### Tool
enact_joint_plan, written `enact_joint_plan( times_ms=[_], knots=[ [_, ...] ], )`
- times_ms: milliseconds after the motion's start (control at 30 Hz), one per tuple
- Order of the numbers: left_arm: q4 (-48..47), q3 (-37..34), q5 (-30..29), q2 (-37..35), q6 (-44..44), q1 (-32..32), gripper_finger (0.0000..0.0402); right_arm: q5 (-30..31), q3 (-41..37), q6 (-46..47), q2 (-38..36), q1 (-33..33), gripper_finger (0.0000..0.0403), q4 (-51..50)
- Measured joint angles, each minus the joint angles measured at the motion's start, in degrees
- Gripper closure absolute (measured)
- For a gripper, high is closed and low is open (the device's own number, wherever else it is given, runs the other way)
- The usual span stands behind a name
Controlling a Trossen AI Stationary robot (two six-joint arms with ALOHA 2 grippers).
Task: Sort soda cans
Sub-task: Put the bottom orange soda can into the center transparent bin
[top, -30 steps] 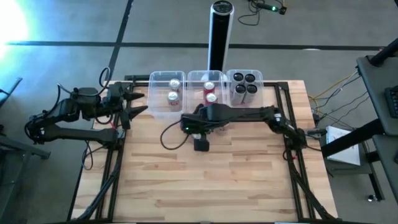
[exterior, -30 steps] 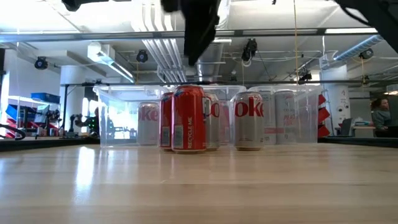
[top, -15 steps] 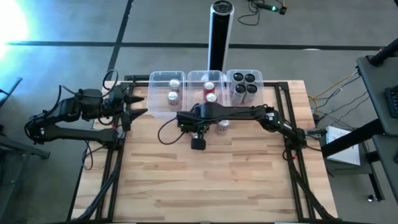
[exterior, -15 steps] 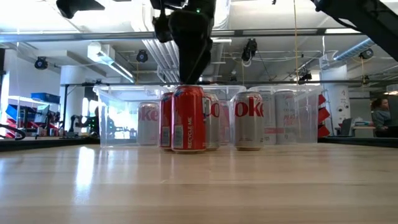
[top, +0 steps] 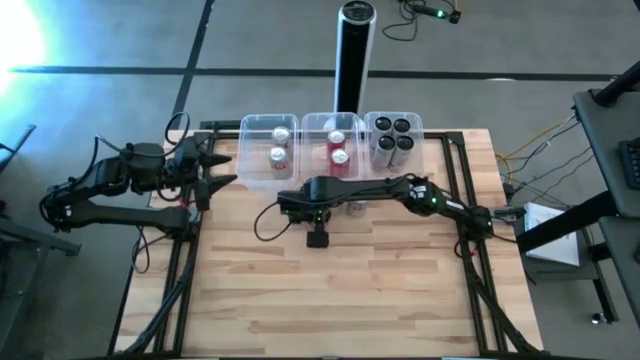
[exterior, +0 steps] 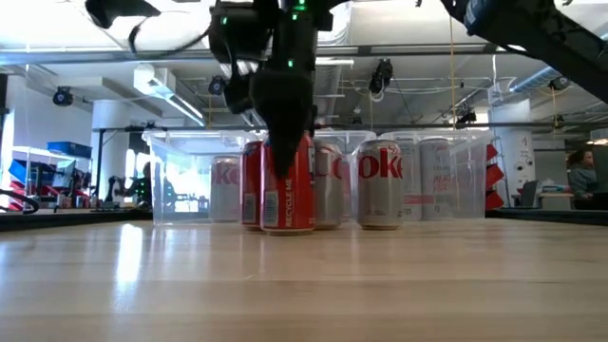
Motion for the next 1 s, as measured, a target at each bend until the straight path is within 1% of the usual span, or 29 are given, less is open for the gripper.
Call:
enact_joint_plan(
  times_ms=[200,333,400,567,667,800,933,1000],
  knots=[
    [0.0,0.0,0.0,-0.5,0.0,0.0,0.0144,-2.0,0.0,0.1,-0.4,-0.1,0.004,-1.0],
    [0.0,0.0,0.0,-0.7,0.0,0.0,0.0144,-2.1,0.1,0.3,-0.7,0.1,0.0044,-1.2],
    [0.0,0.0,0.0,-0.7,0.0,0.0,0.0144,-2.1,0.1,0.2,-0.8,0.2,0.0058,-1.2],
    [0.0,0.0,-0.1,-0.7,-0.1,0.0,0.0144,-1.9,0.1,0.4,-0.9,0.9,0.0111,-1.4],
    [0.0,0.0,-0.1,-0.7,-0.4,0.0,0.0144,-2.2,0.1,0.6,-1.6,1.7,0.0111,-3.5],
    [0.0,0.0,-0.1,-0.7,-0.8,0.0,0.0144,-2.3,0.4,1.9,-5.5,3.1,0.0111,-7.7],
    [1.7,0.0,-0.4,-0.3,-0.8,0.0,0.0144,-2.3,0.6,1.0,-13.8,3.9,0.0111,-7.6],
    [3.2,0.0,-0.4,0.2,-0.4,0.0,0.0144,-1.1,0.6,1.8,-17.7,3.6,0.0111,-5.8]
  ],
)
